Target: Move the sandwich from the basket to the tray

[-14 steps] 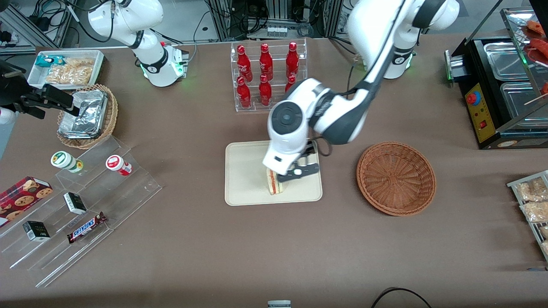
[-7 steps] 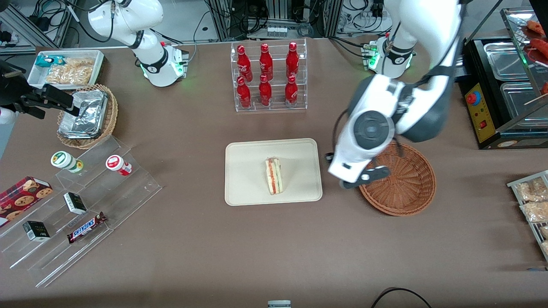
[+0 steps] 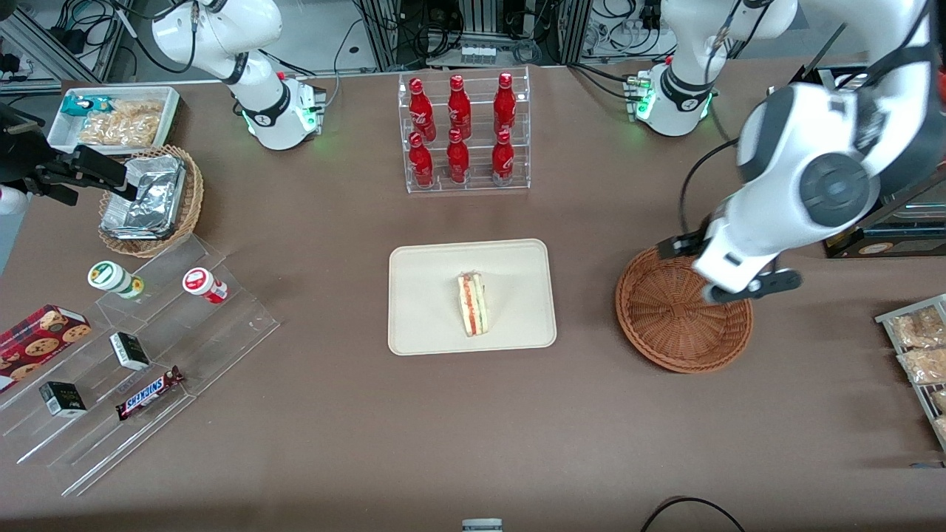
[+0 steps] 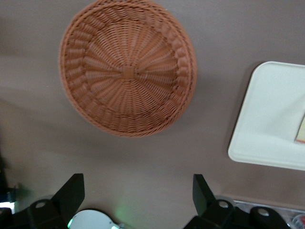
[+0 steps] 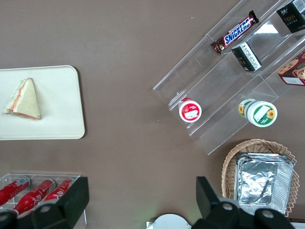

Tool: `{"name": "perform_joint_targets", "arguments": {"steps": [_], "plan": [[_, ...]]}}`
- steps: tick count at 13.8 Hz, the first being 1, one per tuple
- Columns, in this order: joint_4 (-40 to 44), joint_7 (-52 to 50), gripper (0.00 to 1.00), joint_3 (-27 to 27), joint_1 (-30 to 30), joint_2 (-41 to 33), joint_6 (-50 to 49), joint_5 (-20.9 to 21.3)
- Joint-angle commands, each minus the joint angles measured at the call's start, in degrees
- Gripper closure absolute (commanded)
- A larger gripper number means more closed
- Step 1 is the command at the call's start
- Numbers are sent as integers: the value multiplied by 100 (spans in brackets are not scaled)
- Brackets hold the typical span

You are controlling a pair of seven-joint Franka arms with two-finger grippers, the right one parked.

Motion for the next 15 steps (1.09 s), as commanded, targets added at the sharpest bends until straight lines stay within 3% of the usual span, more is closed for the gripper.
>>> {"name": "perform_joint_targets", "arguments": {"steps": [1, 4, 8, 15], "plan": [[-263, 676, 0, -131, 525, -546, -384, 196], [-272, 1582, 0, -394, 1201, -976, -797, 345], [-202, 1998, 0, -711, 1774, -1337, -975, 513], [-149, 2270, 0, -571, 1968, -1566, -913, 443]]}}
